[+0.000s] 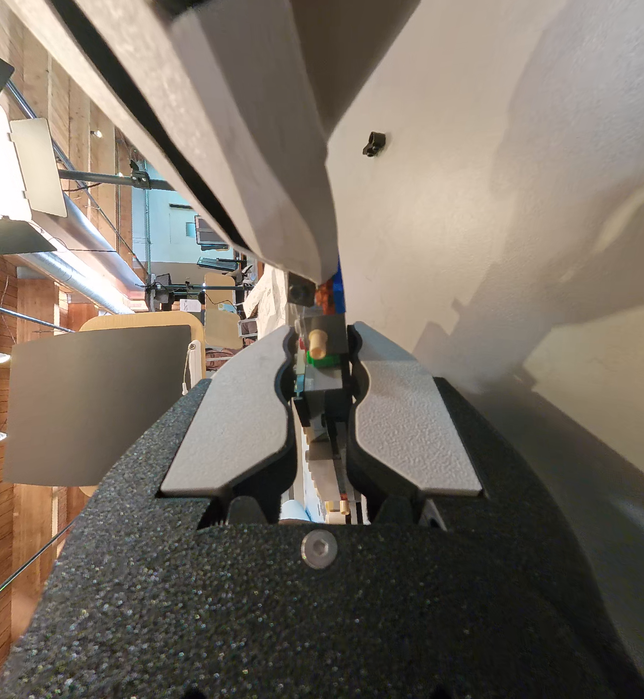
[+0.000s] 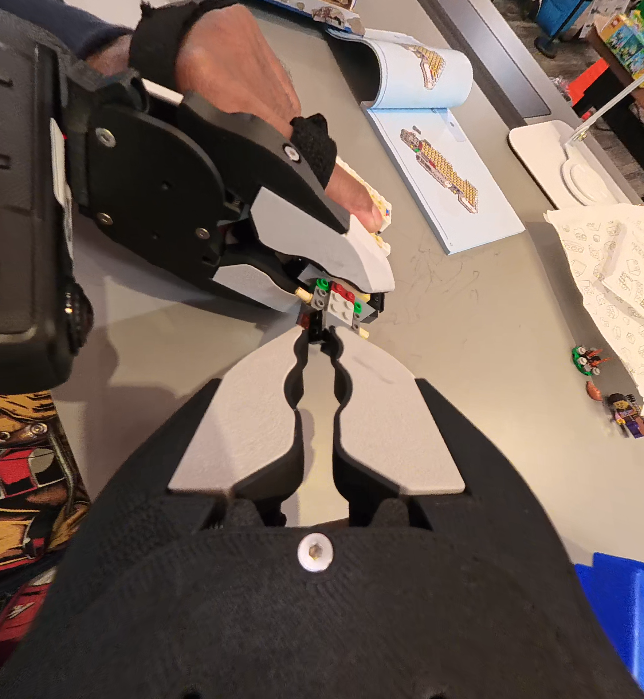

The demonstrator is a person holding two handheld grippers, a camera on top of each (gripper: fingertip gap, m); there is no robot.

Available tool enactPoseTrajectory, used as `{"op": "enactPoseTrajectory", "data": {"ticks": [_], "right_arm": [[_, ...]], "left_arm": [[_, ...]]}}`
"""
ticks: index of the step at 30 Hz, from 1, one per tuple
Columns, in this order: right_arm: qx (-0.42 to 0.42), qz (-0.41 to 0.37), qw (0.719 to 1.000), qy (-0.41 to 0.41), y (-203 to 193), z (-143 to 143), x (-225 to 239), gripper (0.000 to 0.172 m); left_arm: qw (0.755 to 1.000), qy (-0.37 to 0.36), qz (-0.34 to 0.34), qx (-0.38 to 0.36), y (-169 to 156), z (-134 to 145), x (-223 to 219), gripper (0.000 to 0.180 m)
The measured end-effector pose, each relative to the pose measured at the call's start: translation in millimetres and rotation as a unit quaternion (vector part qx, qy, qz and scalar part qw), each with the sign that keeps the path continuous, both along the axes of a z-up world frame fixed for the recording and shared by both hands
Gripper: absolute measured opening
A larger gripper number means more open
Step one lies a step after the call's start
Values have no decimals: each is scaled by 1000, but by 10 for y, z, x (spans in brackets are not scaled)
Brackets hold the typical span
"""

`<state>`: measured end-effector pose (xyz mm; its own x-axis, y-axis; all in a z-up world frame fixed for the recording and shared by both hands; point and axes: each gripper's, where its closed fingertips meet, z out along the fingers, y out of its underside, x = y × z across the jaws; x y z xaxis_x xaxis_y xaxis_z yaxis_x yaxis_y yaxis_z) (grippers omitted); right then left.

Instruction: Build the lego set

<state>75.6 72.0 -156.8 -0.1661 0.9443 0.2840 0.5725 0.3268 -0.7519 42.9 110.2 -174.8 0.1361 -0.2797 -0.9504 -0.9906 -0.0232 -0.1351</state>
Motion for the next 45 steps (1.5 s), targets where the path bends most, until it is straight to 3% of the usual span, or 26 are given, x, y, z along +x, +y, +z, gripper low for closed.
{"op": "enactPoseTrajectory", "data": {"ticks": [32, 39, 45], "right_arm": [[-5, -44, 999, 26, 146, 17, 93, 13], [-52, 1, 999, -4, -95, -299, 370, 14], [-50, 70, 995, -47, -463, -578, 279, 18]], "left_arm": [[1000, 5, 6, -4, -2, -40, -54, 26], [1000, 5, 19, -3, -6, -50, -331, 26], [1000, 17, -24, 8, -65, -38, -402, 26]]}}
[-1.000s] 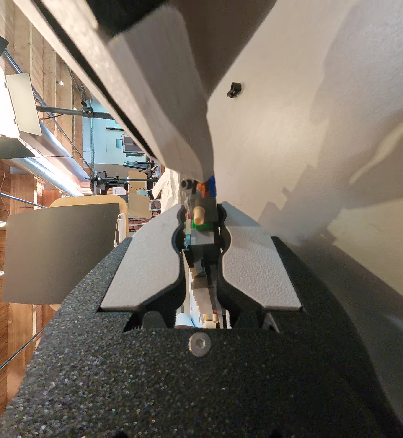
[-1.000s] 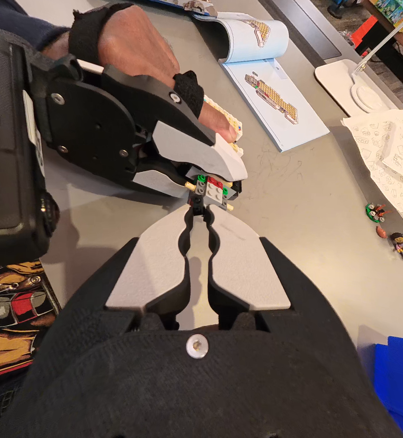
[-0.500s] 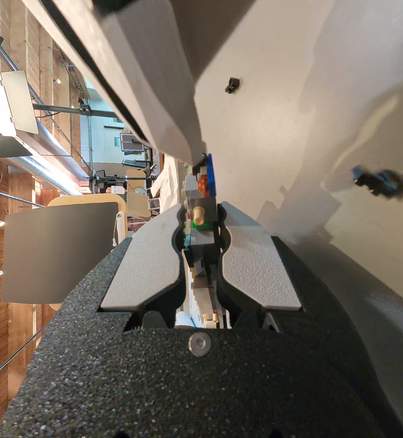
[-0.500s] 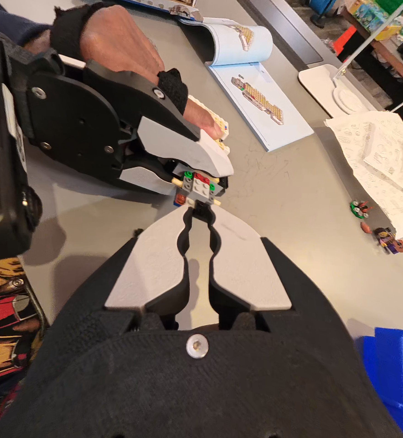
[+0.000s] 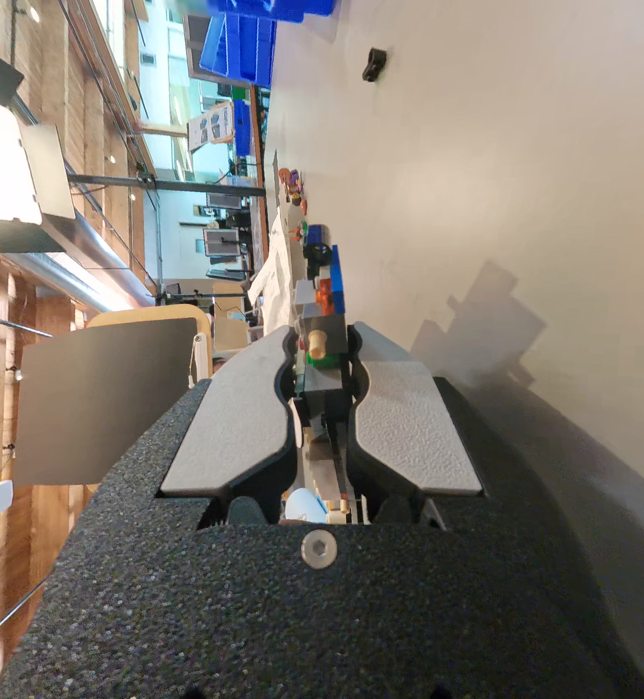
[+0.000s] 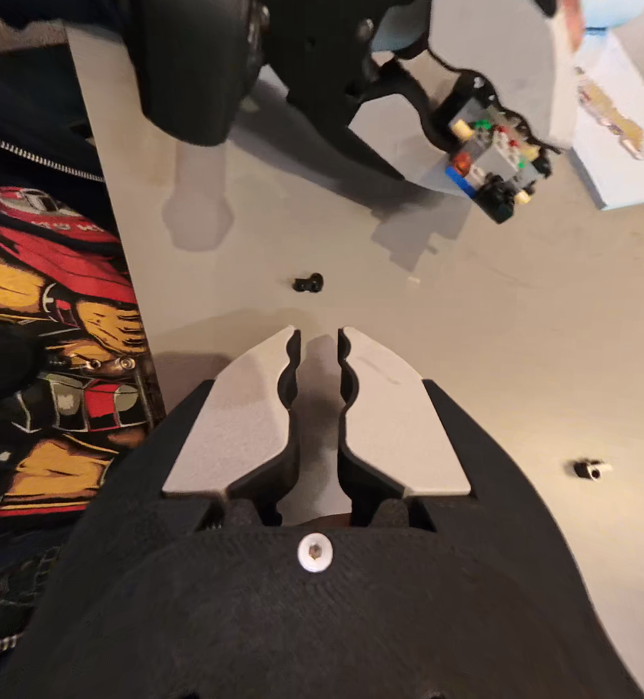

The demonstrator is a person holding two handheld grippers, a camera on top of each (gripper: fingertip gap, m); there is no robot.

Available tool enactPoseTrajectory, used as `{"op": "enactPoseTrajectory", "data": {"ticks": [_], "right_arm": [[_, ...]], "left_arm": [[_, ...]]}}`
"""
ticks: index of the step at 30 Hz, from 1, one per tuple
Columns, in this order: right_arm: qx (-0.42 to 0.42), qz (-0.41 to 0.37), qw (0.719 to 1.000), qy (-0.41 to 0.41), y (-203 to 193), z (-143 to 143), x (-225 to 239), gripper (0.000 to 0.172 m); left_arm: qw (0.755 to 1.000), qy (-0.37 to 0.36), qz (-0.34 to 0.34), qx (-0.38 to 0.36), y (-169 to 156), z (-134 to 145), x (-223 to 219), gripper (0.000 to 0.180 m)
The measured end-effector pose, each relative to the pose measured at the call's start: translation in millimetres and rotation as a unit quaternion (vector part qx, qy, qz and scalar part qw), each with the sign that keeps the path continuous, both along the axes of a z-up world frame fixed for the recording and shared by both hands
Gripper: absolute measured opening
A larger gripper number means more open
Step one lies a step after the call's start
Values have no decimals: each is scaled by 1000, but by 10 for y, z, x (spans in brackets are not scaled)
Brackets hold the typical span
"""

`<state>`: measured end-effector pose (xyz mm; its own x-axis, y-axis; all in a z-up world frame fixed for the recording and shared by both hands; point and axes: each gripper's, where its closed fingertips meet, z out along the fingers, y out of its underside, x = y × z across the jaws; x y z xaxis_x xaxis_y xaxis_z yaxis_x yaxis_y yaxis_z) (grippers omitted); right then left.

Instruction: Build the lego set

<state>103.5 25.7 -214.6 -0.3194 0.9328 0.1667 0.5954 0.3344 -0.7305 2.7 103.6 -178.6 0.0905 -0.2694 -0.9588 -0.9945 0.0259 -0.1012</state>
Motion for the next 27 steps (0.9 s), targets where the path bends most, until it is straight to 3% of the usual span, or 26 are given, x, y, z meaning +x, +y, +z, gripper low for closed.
{"op": "enactPoseTrajectory", "data": {"ticks": [4, 14, 21, 27], "right_arm": [[5, 15, 1000, -12, -65, -84, -132, 22], [25, 32, 999, -5, -53, -79, -346, 20], [91, 134, 987, 7, -125, -37, -292, 18], [85, 171, 981, -32, -153, -89, -291, 20]], "left_arm": [[999, 10, -31, -10, -77, -59, -3, 26], [999, 8, -29, -19, -85, -96, -39, 26], [999, 3, -25, -19, -77, -83, -81, 26], [1000, 8, -23, -20, -71, -92, -81, 26]]}}
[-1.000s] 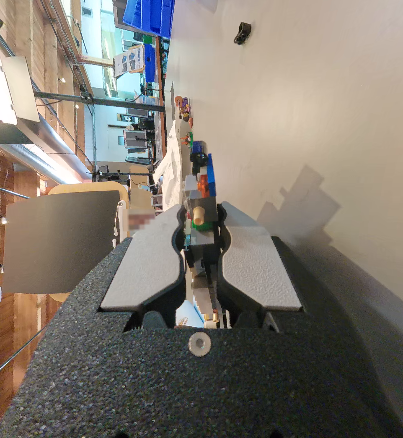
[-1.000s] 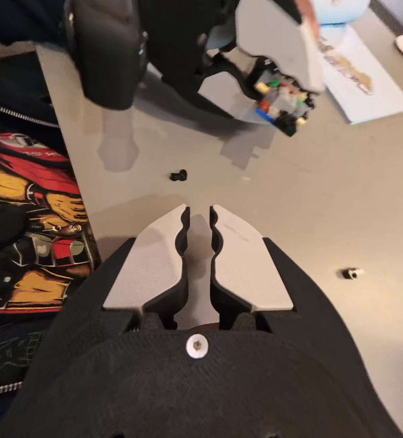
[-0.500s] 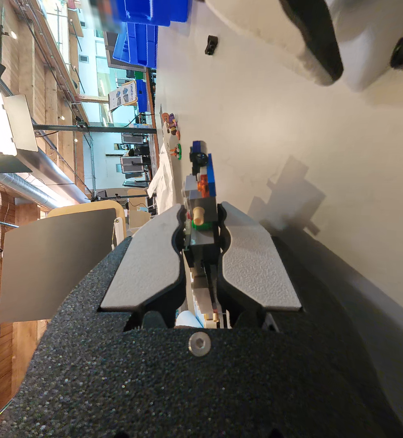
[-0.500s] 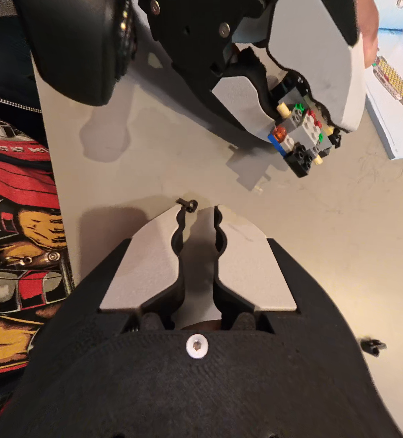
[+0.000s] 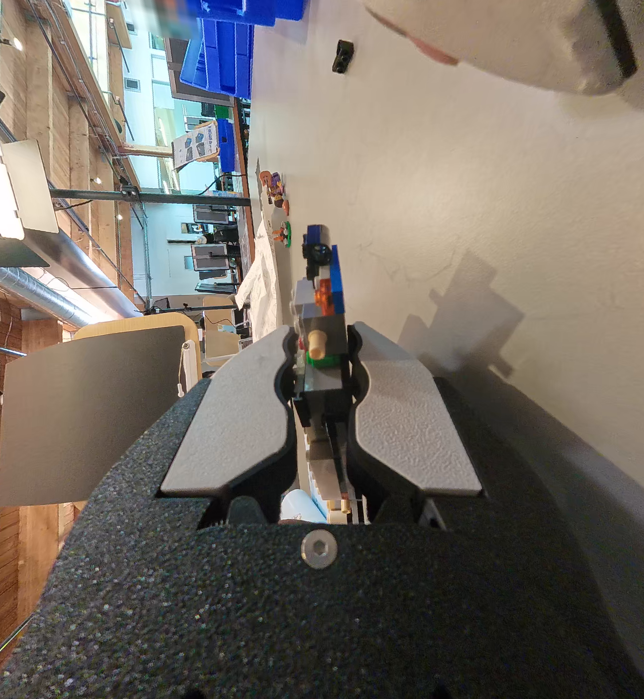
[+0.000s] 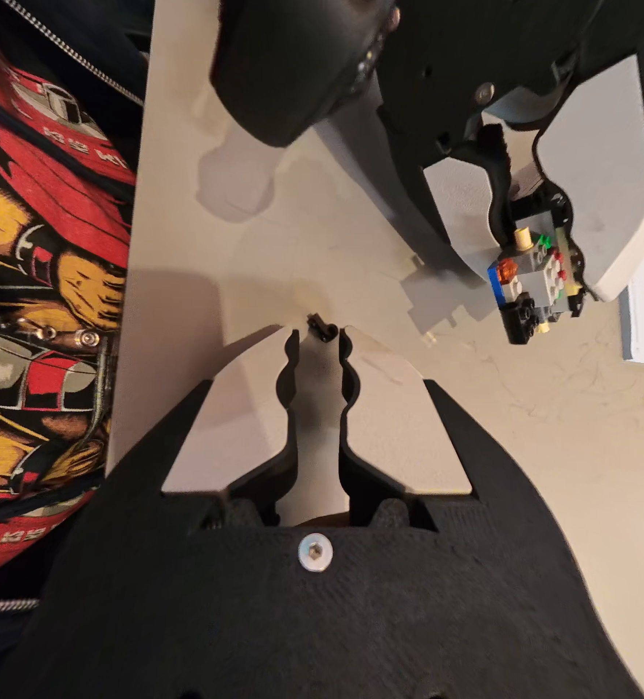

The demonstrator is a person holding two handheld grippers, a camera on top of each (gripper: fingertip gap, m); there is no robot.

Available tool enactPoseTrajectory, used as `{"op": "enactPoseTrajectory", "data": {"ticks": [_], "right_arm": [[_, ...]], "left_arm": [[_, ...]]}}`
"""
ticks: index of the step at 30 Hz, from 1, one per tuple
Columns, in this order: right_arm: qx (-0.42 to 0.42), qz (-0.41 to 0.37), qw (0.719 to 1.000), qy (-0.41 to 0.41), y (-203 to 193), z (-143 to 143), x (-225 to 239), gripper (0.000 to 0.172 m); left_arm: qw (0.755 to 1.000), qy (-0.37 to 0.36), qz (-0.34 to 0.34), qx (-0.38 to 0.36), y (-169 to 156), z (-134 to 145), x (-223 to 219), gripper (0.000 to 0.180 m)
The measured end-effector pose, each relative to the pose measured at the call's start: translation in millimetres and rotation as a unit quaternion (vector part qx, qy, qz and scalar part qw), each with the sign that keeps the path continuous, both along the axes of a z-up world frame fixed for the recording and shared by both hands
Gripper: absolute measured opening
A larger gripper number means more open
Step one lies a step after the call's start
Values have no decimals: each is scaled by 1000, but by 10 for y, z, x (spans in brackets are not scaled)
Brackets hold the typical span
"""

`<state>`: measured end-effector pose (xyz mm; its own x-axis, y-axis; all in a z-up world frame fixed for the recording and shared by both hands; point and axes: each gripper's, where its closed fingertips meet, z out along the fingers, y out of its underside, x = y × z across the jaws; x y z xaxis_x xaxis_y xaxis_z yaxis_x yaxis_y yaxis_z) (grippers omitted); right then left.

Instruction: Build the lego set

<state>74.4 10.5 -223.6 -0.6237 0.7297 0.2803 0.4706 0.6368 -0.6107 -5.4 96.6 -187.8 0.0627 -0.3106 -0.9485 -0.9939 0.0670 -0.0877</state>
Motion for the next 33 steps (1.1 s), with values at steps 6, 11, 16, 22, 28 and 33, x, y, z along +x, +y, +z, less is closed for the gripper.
{"op": "enactPoseTrajectory", "data": {"ticks": [6, 11, 16, 22, 28, 33], "right_arm": [[-9, 13, 999, -33, -5, -30, -23, 18], [-2, 23, 999, -41, -8, -31, -25, 18], [6, 36, 998, -46, -29, -28, -20, 19], [2, 26, 998, -64, 5, -52, -34, 16], [-12, 2, 997, -70, 49, -56, -60, 16], [-39, -31, 996, -75, 89, -51, -55, 19]], "left_arm": [[1000, -4, 7, 1, 11, 18, -34, 26], [1000, -4, 8, 3, 12, 37, -36, 26], [1000, -4, 9, 4, 15, 43, -37, 26], [1000, -2, 11, 3, 21, 40, -41, 26], [1000, -4, 13, 1, 27, 46, -56, 26], [1000, -5, 15, 4, 28, 64, -67, 26]]}}
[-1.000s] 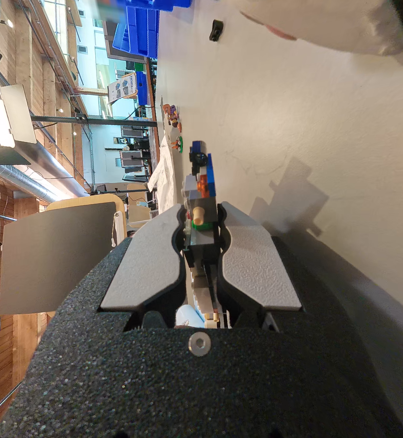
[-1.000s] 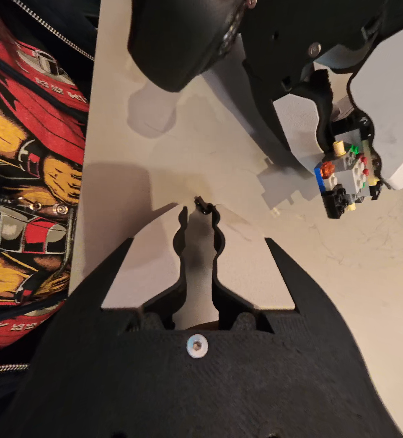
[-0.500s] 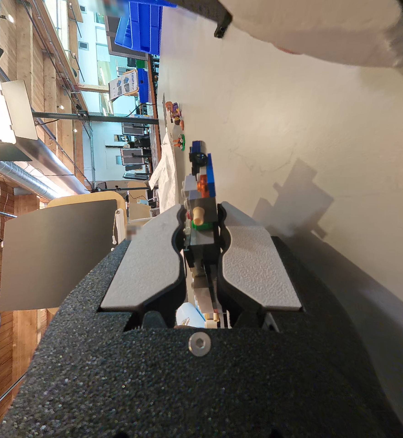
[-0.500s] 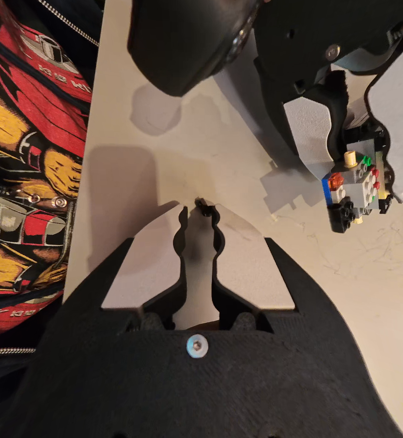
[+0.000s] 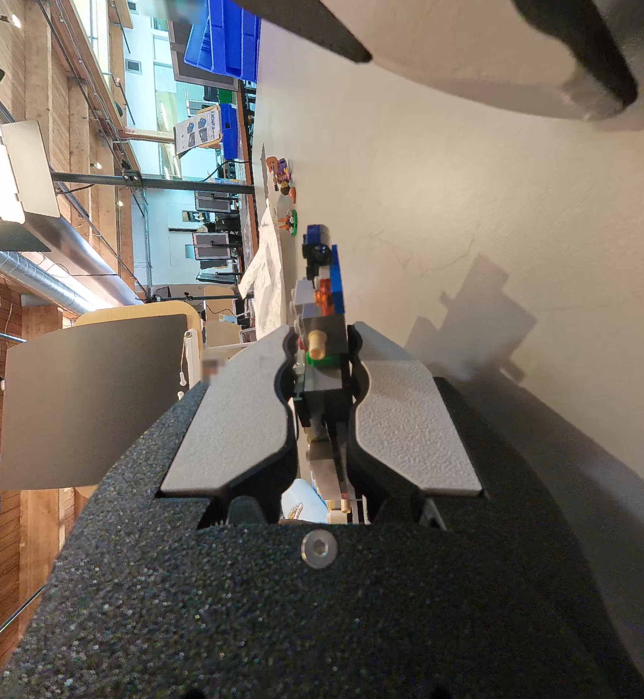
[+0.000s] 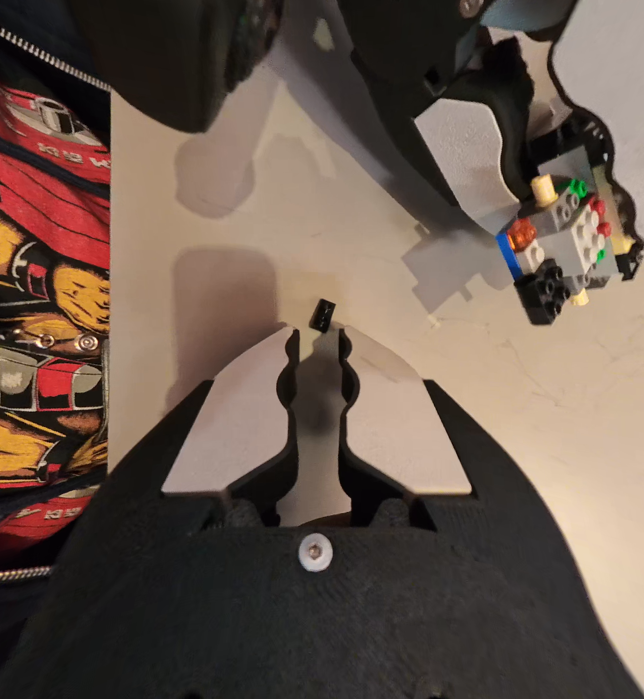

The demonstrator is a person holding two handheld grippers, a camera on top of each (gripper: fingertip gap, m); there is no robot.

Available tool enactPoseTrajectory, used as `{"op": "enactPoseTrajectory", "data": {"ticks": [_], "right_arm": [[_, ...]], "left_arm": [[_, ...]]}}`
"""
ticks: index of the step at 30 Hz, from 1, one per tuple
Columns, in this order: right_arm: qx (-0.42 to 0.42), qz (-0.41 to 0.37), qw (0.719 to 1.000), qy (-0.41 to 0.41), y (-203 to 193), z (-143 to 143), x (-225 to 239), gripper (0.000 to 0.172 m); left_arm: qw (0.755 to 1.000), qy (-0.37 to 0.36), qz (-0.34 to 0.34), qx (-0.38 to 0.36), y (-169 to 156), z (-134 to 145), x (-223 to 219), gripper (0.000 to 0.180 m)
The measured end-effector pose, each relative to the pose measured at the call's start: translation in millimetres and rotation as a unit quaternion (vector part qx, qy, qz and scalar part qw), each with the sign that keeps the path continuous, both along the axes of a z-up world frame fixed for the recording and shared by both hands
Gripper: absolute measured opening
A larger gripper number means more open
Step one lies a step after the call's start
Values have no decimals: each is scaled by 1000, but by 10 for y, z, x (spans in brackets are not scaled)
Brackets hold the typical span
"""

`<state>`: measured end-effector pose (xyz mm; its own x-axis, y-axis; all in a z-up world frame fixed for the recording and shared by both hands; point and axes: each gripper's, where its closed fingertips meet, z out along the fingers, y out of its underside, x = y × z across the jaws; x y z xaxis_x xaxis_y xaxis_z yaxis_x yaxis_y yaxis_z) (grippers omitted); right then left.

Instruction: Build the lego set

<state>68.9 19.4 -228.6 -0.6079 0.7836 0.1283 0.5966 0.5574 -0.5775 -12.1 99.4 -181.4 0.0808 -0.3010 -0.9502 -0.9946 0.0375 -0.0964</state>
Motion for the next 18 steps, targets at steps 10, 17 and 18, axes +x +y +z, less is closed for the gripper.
{"op": "enactPoseTrajectory", "data": {"ticks": [10, 17, 18], "right_arm": [[-43, -49, 998, 26, -66, -6, -33, 16], [-60, -73, 995, 24, -64, 23, -48, 15], [-61, -77, 995, 25, -65, 25, -53, 15]], "left_arm": [[1000, 3, 8, 3, 20, 4, -12, 26], [1000, 0, 11, 5, 23, 27, -24, 26], [1000, 0, 11, 5, 23, 27, -24, 26]]}}
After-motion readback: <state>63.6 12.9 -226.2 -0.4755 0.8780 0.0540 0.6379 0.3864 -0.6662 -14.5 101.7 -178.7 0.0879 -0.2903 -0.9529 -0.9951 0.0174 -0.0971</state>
